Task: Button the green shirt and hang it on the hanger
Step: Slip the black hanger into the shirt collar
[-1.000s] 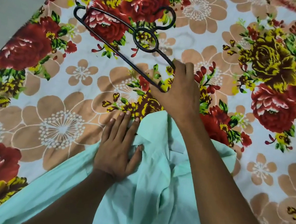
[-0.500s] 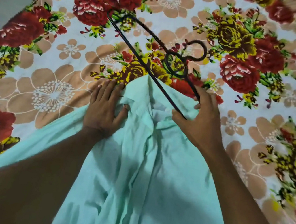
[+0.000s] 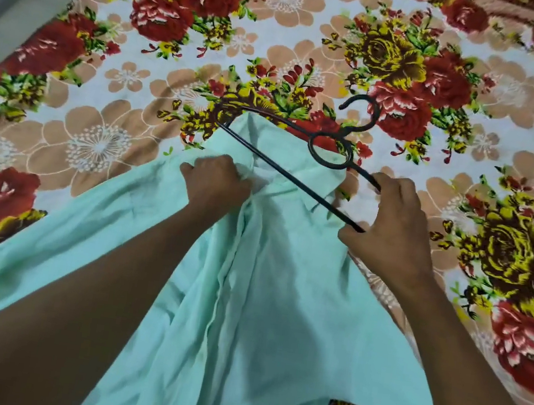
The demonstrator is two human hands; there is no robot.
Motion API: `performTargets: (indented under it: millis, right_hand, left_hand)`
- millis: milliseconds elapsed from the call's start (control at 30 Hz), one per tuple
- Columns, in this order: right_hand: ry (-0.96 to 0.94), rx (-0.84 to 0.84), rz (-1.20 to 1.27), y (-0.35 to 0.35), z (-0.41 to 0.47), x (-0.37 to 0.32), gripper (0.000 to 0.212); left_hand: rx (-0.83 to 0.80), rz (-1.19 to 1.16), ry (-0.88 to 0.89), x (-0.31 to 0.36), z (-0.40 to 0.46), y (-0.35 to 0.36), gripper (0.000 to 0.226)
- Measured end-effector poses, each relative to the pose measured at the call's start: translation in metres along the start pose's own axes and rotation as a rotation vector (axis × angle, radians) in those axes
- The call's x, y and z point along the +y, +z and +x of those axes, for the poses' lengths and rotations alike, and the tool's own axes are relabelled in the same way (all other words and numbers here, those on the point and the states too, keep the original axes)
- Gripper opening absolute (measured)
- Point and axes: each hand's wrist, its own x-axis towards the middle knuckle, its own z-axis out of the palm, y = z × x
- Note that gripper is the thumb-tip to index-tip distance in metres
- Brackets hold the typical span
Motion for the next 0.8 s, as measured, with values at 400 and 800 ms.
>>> performTargets:
  millis: [400,800]
  right_hand:
    - [0.072,0.088,-0.064,-0.02,-0.032,0.032,0.09]
    - [-0.217,0.082,-0.175,-0.011,0.033,-0.031,0.093]
  left_hand:
    - [0.096,-1.029,-0.421,-0.017,-0.003,-0.023,0.027]
    - [0.002,-0.9,0.086,-0.004,-0.008,-0.027,0.05]
